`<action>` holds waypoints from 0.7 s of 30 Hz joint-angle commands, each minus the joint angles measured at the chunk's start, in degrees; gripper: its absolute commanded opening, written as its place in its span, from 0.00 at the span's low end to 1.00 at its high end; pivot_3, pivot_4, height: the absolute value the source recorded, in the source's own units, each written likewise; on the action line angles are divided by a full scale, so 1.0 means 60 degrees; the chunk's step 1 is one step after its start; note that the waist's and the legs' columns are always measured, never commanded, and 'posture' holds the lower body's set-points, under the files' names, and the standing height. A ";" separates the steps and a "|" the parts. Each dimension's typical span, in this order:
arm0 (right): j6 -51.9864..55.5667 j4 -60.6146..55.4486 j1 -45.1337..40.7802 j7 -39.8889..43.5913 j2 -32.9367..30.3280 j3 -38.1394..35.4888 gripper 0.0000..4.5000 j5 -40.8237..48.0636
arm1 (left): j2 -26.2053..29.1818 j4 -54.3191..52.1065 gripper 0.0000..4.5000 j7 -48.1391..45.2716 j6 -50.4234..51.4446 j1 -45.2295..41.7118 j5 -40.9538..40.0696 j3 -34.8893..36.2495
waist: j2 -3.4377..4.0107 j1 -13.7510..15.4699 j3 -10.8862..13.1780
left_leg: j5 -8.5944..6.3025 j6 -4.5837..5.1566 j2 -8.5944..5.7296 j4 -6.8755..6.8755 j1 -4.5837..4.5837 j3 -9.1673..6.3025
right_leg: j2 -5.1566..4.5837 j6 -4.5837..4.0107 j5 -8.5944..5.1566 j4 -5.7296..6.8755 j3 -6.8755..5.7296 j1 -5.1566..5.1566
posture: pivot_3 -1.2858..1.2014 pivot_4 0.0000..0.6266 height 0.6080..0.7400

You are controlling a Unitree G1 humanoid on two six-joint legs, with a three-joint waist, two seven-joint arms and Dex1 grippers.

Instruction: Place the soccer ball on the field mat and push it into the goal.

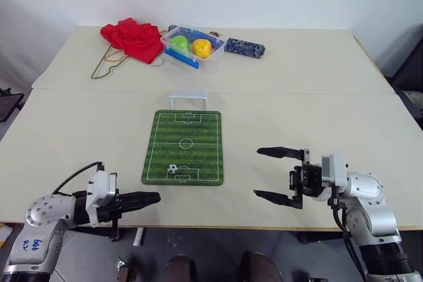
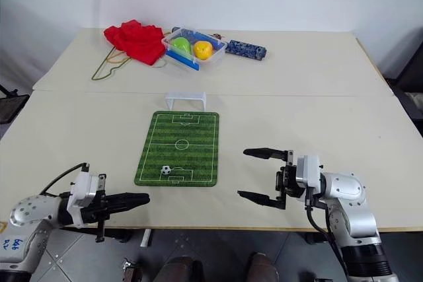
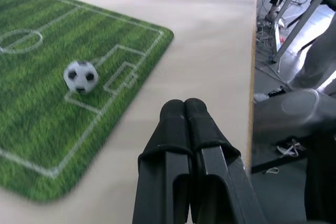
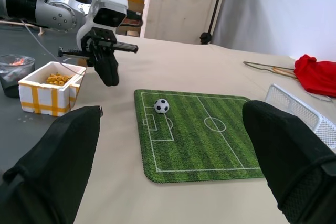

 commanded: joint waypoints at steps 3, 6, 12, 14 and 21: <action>0.0079 -0.0486 0.0152 -0.0229 0.0001 -0.0036 1.00 0.0076 | -0.0161 0.1135 0.01 -0.0127 -0.0286 -0.1294 0.0620 -0.0863 | 0.0000 0.0028 0.0000 | 0.0000 0.0000 -0.0001 0.0002 0.0000 0.0002 | 0.0001 0.0000 0.0000 0.0002 0.0000 -0.0002 | 0.52 0.24 1.00; 0.0083 -0.0589 0.0252 -0.0346 0.0012 -0.0050 1.00 0.0041 | -0.0235 0.1842 0.01 -0.0233 -0.0417 -0.1957 0.0743 -0.1068 | 0.0000 0.0008 0.0000 | 0.0000 -0.0001 0.0001 0.0000 -0.0003 0.0003 | 0.0006 0.0000 0.0000 0.0003 0.0000 -0.0007 | 0.52 0.24 1.00; 0.0033 -0.0942 0.0599 -0.0835 0.0129 -0.0114 1.00 -0.0038 | -0.0907 0.4384 0.01 0.0111 -0.1258 -0.4143 0.1493 -0.1445 | -0.0001 0.0091 0.0000 | 0.0000 0.0000 -0.0002 0.0003 -0.0002 0.0005 | 0.0005 0.0000 0.0000 0.0003 -0.0001 -0.0004 | 0.52 0.24 1.00; 0.0010 -0.1000 0.0671 -0.1014 0.0191 -0.0122 1.00 -0.0072 | -0.1273 0.5379 0.01 0.0544 -0.1878 -0.4933 0.1860 -0.1447 | -0.0002 0.0134 0.0000 | 0.0001 0.0000 -0.0002 0.0011 -0.0008 0.0000 | 0.0006 0.0000 0.0000 0.0004 -0.0008 -0.0005 | 0.52 0.24 1.00; 0.0010 -0.0963 0.0397 -0.2556 0.0950 -0.0381 1.00 -0.0282 | -0.1854 0.6869 0.01 0.1346 -0.2677 -0.6472 0.1316 -0.0410 | -0.0014 -0.0046 -0.0003 | 0.0001 0.0003 -0.0007 0.0009 -0.0015 0.0010 | 0.0005 0.0009 0.0005 0.0001 -0.0003 -0.0013 | 0.52 0.24 1.00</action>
